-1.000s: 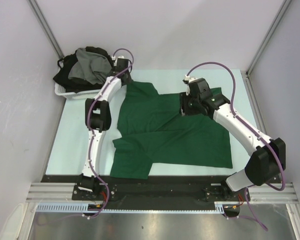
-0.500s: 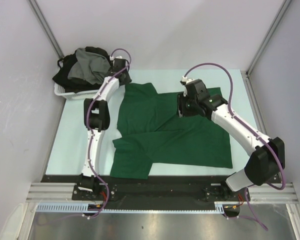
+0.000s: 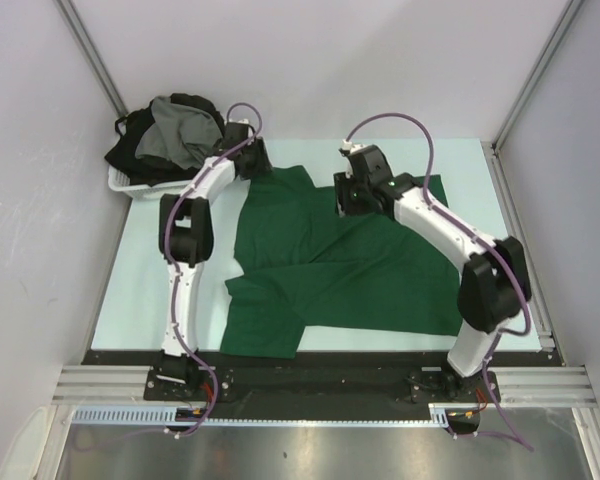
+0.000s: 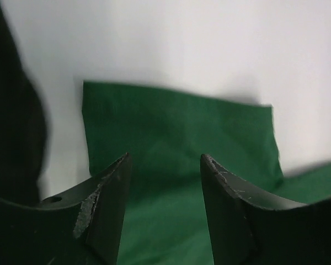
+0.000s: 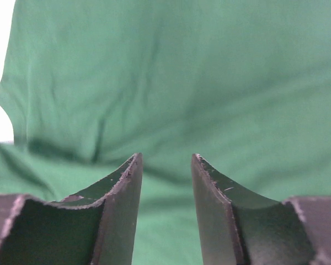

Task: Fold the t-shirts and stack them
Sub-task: Flatten out the tshirt

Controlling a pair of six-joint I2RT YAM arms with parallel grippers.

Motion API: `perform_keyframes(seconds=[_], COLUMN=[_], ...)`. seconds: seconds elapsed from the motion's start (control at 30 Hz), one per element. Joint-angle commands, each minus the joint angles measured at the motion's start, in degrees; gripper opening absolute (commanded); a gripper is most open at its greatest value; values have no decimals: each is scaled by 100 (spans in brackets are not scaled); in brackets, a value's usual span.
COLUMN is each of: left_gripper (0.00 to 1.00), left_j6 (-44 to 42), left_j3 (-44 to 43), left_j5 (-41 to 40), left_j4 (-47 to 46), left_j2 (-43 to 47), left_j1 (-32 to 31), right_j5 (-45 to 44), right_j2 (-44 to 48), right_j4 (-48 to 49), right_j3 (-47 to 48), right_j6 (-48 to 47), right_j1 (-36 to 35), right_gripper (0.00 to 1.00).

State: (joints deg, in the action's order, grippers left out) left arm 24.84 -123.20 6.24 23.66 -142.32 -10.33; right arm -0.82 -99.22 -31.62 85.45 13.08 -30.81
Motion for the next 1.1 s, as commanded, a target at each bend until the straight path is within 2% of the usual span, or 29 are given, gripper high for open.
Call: perform_keyframes(seconds=[0.0, 0.1, 0.2, 0.3, 0.33, 0.4, 0.7, 0.9, 1.07], left_gripper=[58, 57, 54, 51, 50, 47, 42, 50, 52], left_j6=[-286, -453, -463, -436, -445, -445, -445, -401, -295], left_j3=[506, 928, 1376, 1859, 2104, 2334, 3811, 4277, 4637], left_j5=[281, 246, 263, 141, 106, -69, -763, -940, -922], left_j4=[-221, -204, -186, -64, -11, 181, 586, 833, 746], left_j2=[1355, 1961, 2506, 3025, 3165, 3517, 4994, 5794, 6040], left_j1=[-223, -443, -680, -961, -1023, -1242, -1551, -1560, -1560], right_j5=[194, 310, 459, 618, 662, 662, 970, 1031, 759], right_j2=[-659, -1193, -1608, -2083, -2267, -2426, -3445, -4210, -4097], right_j4=[805, 1105, 1114, 1061, 1070, 1061, 1394, 939, 842], right_j3=[743, 1034, 1508, 1957, 2062, 2361, 3223, 4102, 3997], right_j6=[-78, -43, -43, -16, -34, -43, 212, 388, 256], right_j1=[-48, -66, -57, -57, -57, -48, 31, 31, 154], right_gripper=[44, 40, 30, 19, 11, 1, 0, 0, 0])
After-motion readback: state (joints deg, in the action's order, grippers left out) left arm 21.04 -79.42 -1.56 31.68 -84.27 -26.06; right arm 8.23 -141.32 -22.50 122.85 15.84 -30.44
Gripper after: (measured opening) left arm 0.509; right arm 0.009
